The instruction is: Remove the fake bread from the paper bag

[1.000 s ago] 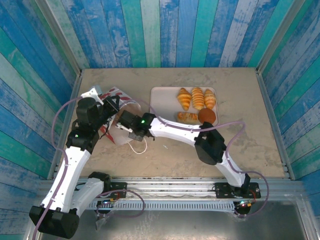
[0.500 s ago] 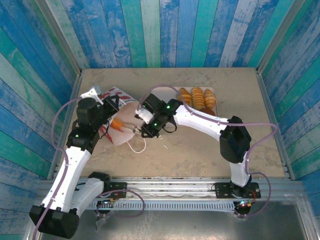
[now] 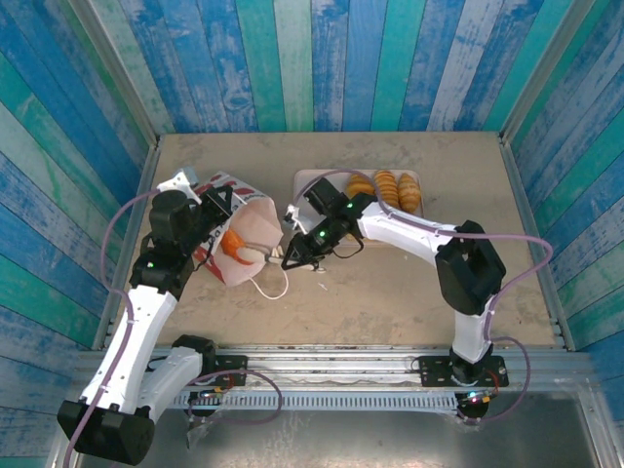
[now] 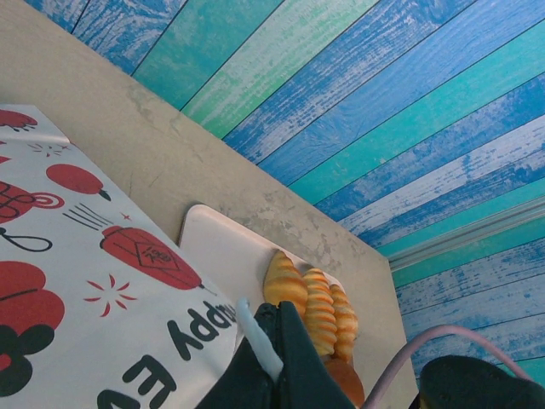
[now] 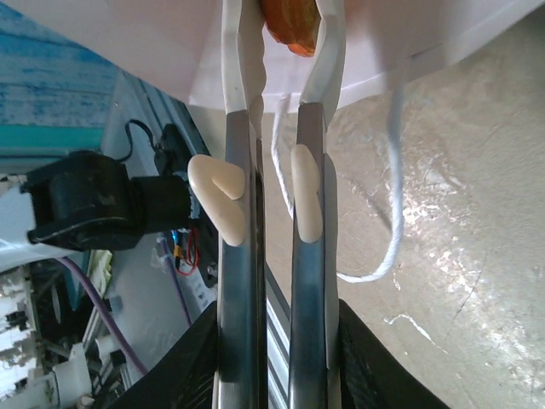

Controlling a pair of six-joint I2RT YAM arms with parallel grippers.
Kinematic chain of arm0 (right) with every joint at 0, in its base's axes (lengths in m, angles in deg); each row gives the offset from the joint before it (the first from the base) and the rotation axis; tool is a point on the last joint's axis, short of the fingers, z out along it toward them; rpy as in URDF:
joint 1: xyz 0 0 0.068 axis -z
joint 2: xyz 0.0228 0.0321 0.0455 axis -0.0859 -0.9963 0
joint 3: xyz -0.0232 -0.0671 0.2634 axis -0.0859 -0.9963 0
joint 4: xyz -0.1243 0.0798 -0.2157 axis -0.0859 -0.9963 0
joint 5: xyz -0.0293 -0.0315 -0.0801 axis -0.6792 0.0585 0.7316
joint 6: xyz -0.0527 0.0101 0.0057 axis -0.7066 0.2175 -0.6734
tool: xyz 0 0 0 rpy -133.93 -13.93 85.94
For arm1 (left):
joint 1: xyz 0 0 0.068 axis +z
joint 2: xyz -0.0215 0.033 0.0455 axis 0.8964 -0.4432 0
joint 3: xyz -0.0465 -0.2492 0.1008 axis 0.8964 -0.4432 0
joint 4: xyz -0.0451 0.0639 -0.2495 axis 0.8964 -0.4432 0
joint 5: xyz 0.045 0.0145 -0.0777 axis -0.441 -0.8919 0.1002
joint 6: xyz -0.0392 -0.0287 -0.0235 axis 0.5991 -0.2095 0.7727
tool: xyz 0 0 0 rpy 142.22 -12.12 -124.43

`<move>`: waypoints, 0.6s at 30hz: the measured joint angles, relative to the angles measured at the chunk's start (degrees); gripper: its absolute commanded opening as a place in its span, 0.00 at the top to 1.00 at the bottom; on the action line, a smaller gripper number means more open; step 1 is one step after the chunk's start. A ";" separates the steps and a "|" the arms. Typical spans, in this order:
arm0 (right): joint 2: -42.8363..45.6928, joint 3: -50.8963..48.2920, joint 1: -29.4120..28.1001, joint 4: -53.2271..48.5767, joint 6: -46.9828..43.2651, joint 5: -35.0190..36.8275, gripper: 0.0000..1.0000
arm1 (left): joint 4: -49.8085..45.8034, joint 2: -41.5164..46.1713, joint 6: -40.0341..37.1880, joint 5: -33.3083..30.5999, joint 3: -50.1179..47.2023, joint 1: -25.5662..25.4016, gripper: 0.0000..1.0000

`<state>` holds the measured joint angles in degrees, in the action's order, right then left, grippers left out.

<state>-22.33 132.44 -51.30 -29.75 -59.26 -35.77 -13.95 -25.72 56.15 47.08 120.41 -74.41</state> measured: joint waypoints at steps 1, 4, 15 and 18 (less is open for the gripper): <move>0.42 -0.28 0.42 0.24 0.13 -0.39 0.71 | 0.02 -0.02 0.00 0.00 0.00 0.00 1.00; 1.57 -1.25 1.01 0.22 0.17 -1.84 0.71 | 0.11 -0.11 0.04 0.00 0.00 0.00 1.00; 7.76 -4.22 3.56 -3.23 -2.82 -6.49 0.71 | 3.61 -2.05 2.84 0.83 -0.31 0.00 1.00; 9.88 -5.20 4.87 -5.95 -5.38 -6.82 0.71 | 4.15 -2.95 3.65 0.87 -0.31 0.00 1.00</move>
<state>-12.45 127.24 -46.42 -35.70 -64.64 -42.59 -9.80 -28.67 59.80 47.95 120.11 -74.41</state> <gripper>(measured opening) 0.294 0.044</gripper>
